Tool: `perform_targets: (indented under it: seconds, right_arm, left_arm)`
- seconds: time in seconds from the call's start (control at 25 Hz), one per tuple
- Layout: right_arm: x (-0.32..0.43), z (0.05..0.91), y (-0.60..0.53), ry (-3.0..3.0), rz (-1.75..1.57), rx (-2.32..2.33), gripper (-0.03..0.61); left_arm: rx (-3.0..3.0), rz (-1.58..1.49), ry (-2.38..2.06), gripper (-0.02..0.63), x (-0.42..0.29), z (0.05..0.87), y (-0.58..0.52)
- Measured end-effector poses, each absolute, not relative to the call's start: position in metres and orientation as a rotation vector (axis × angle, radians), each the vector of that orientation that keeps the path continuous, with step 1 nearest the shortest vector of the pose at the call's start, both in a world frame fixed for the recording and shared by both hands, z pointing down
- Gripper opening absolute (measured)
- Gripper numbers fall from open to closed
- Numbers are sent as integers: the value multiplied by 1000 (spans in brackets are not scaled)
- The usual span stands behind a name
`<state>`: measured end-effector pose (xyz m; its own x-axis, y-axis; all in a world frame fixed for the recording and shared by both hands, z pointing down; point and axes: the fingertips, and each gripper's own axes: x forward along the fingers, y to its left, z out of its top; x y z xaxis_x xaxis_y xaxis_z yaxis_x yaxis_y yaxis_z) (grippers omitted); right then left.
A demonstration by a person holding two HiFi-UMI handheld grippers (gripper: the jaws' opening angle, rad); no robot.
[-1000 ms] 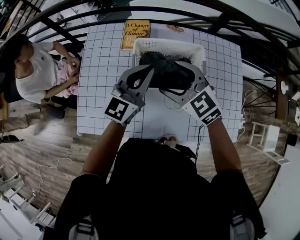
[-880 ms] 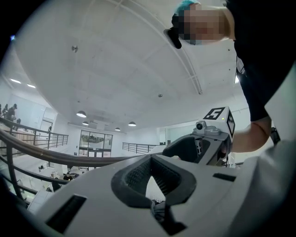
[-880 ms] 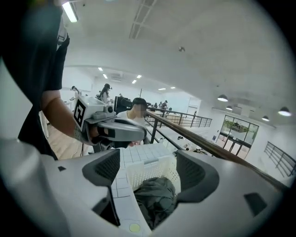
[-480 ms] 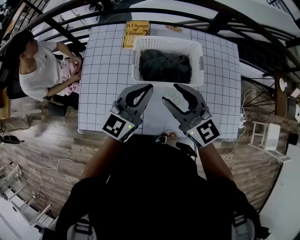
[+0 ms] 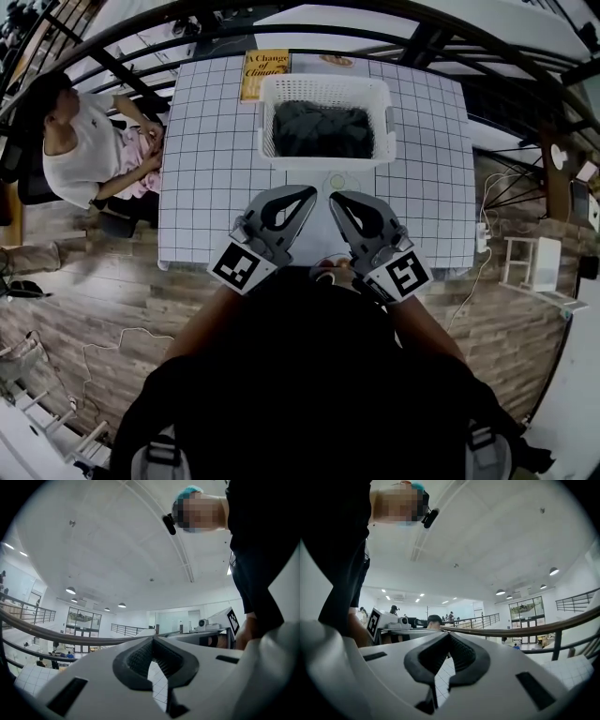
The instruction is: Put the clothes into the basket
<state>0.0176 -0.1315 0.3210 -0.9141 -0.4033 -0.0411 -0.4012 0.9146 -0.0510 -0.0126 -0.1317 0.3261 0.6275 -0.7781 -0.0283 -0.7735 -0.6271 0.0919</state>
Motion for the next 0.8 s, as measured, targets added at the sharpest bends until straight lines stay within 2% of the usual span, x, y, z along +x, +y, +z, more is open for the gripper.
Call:
perform_targets:
  seconds: [0.8]
  right_arm:
    - [25, 324, -119, 3060, -12, -656, 17]
  left_arm:
    - [2800, -23, -1281, 3, -2, 327, -117]
